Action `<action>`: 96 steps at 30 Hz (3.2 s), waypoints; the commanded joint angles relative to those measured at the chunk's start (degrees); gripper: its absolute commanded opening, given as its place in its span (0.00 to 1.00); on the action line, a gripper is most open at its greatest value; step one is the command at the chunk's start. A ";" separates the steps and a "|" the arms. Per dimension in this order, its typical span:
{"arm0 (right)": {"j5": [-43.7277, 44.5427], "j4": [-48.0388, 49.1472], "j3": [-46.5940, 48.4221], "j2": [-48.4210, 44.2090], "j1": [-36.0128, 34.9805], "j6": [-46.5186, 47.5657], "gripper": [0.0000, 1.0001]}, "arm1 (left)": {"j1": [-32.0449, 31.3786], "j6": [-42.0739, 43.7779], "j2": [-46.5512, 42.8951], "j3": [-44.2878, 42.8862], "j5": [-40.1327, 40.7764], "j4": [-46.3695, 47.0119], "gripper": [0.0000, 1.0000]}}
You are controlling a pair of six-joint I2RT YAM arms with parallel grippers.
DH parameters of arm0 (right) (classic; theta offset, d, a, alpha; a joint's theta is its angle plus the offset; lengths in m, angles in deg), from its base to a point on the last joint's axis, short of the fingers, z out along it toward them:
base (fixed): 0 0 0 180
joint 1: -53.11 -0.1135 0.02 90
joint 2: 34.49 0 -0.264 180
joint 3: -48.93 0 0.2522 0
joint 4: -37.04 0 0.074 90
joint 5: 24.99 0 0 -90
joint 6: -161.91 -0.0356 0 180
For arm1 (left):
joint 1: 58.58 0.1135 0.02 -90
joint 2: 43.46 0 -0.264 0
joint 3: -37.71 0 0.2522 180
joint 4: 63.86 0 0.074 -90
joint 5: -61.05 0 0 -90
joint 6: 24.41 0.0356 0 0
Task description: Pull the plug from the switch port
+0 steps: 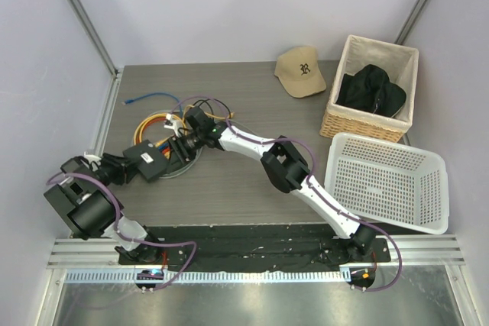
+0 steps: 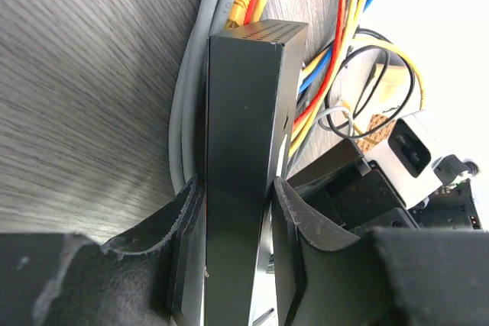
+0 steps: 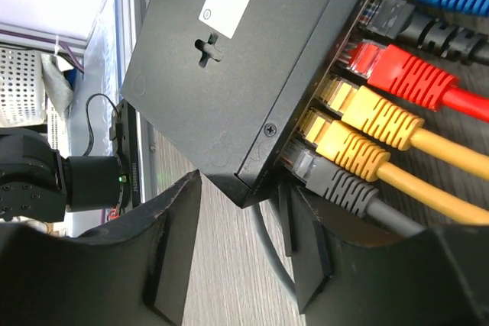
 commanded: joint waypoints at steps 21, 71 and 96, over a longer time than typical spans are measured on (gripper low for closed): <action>5.16 -22.41 -2.47 -13.44 4.76 26.61 0.61 | -8.35 3.38 -4.34 -4.60 -3.58 -2.73 0.00; 19.13 -17.59 1.31 -37.26 27.35 28.04 0.66 | -41.67 27.44 -12.71 -58.90 7.75 -5.88 0.00; 24.76 -18.63 -14.41 -42.18 39.21 28.45 0.65 | -90.96 80.63 -23.33 -29.68 39.83 -14.46 0.00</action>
